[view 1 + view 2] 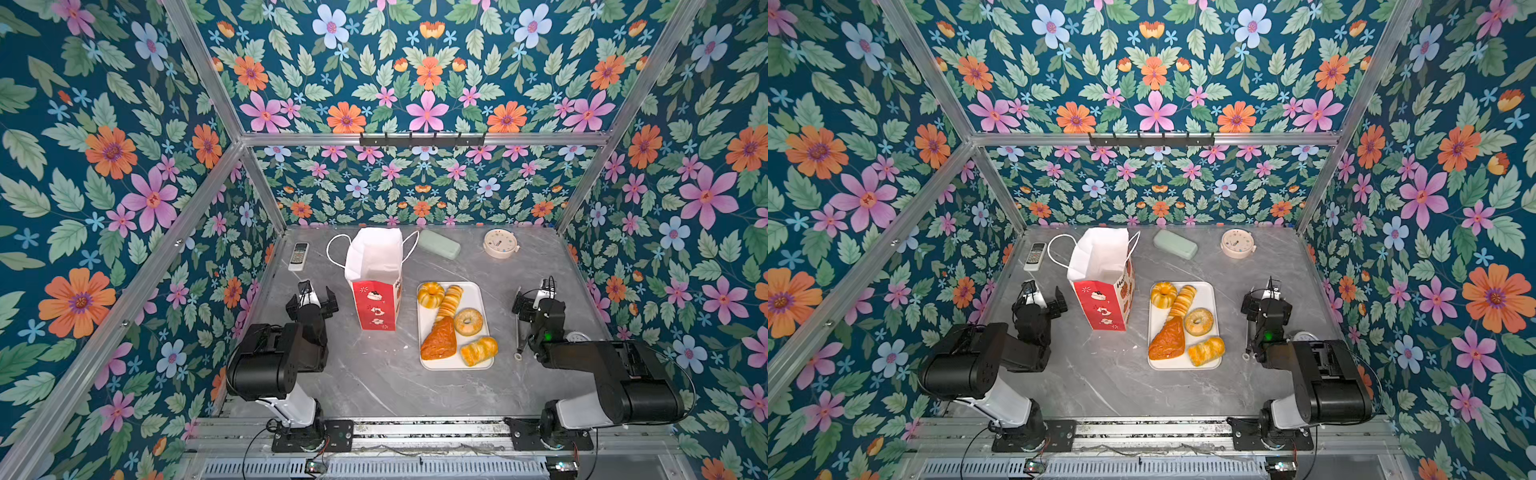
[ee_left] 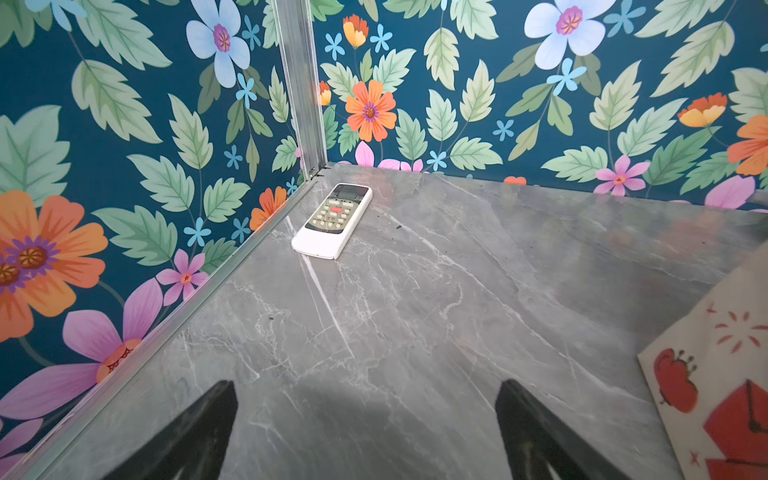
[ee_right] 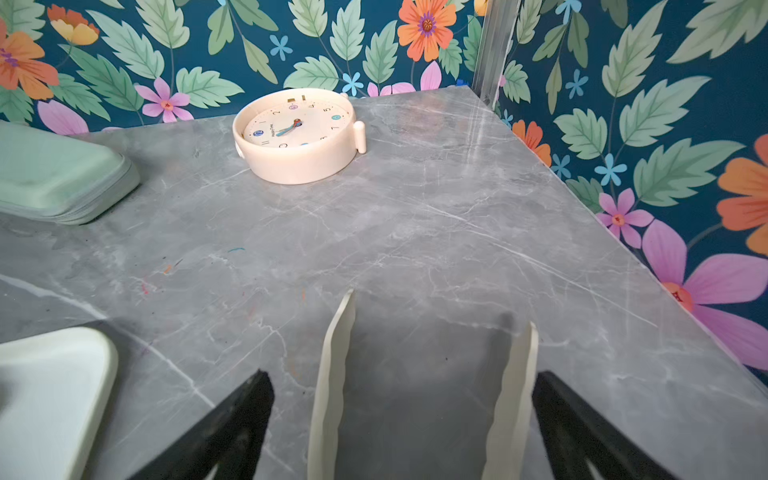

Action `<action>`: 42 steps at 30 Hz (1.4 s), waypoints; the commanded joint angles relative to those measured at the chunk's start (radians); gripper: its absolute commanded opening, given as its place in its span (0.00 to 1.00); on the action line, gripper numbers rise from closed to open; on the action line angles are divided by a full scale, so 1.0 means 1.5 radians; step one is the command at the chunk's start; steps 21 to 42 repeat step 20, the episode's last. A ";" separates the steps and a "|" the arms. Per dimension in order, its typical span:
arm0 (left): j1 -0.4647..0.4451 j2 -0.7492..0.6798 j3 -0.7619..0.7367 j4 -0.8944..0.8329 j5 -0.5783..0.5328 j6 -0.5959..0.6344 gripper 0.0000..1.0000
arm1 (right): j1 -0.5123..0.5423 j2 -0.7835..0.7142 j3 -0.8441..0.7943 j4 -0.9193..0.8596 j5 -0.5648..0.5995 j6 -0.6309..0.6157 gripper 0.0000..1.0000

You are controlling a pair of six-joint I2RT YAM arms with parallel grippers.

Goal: Take the fake bread out of the paper bag

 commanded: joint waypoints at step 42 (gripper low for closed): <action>-0.001 0.001 0.002 0.024 0.004 0.010 1.00 | 0.000 -0.002 0.002 0.025 -0.016 0.010 0.99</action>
